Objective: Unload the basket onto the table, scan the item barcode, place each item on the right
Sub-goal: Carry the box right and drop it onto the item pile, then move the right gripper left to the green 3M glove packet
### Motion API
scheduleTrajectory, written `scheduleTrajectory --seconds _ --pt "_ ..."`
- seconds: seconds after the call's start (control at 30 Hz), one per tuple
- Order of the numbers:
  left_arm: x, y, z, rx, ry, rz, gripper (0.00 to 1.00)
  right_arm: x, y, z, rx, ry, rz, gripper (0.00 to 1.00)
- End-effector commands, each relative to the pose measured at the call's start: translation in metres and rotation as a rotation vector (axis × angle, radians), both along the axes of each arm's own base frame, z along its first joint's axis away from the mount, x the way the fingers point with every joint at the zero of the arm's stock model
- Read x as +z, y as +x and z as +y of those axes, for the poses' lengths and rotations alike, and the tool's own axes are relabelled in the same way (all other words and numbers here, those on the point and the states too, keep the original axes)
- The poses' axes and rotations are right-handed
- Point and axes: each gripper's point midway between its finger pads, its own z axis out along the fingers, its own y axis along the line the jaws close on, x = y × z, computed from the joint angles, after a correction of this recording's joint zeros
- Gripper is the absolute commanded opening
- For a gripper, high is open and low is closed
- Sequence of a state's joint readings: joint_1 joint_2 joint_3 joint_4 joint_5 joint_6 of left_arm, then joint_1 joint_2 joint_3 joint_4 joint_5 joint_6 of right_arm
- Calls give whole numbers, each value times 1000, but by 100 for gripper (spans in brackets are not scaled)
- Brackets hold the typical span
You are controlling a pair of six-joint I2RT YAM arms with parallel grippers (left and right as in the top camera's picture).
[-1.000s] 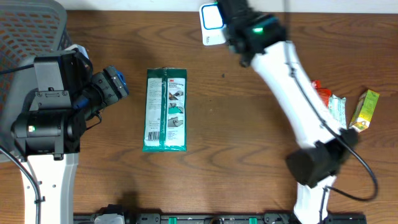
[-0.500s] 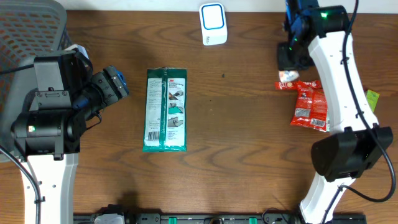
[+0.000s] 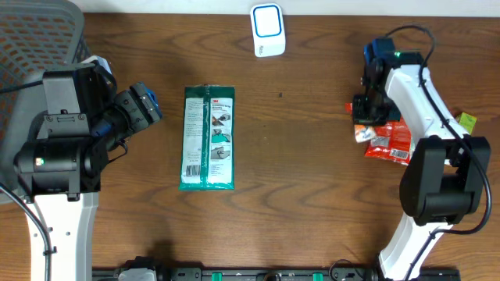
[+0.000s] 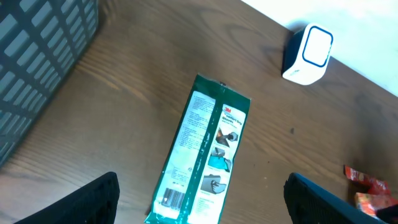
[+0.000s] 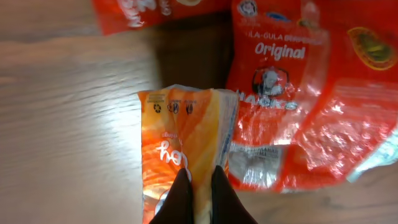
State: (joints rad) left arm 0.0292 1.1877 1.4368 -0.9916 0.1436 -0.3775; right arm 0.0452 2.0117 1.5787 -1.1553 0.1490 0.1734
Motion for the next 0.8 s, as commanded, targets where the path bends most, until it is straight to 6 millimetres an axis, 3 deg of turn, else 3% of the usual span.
scheduleTrajectory --seconds 0.0,0.03,0.13,0.17,0.43,0.63,0.77 --pt "2 0 2 4 3 -3 86 -16 -8 -16 -39 -34 14 23" --pt "2 0 2 4 3 -3 86 -19 -9 -18 -43 -34 14 45" --pt "2 0 2 4 3 -3 86 -25 -10 -20 -50 -34 12 71" --pt "2 0 2 4 3 -3 86 -25 -10 -20 -50 -33 11 75" --pt "2 0 2 4 3 -3 86 -16 -5 -19 -49 -32 -5 80" --pt "2 0 2 4 3 -3 86 36 17 -13 -44 -4 -86 89" --pt "2 0 2 4 3 -3 86 67 30 20 -25 161 -135 92"
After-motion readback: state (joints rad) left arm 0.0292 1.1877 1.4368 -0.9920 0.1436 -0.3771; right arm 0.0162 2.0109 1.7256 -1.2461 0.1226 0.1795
